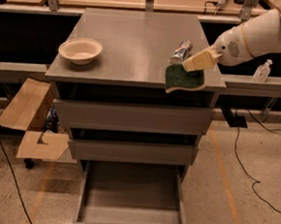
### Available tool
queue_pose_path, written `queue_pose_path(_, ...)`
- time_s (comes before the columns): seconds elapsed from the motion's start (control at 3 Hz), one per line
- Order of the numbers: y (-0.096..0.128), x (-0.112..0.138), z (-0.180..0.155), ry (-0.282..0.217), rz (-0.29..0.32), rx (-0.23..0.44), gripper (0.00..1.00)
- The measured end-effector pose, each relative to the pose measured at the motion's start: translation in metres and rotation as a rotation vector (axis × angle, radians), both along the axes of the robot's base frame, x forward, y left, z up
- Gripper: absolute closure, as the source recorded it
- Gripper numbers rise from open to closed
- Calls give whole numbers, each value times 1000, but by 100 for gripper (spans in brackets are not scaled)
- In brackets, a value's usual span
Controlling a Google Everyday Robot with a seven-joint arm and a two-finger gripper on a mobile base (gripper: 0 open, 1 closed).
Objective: Pick sponge from bottom drawer and place on counter
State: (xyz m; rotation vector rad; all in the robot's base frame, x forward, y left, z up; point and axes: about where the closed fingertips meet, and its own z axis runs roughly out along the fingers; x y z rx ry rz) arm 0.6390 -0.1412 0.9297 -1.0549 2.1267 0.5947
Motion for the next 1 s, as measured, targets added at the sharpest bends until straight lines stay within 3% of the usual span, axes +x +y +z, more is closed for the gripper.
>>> queue_pose_path(0.67, 68, 65, 4, -50, -144, 153, 100)
queue_pose_path(1.0, 93, 93, -1, -71, -214, 227, 82)
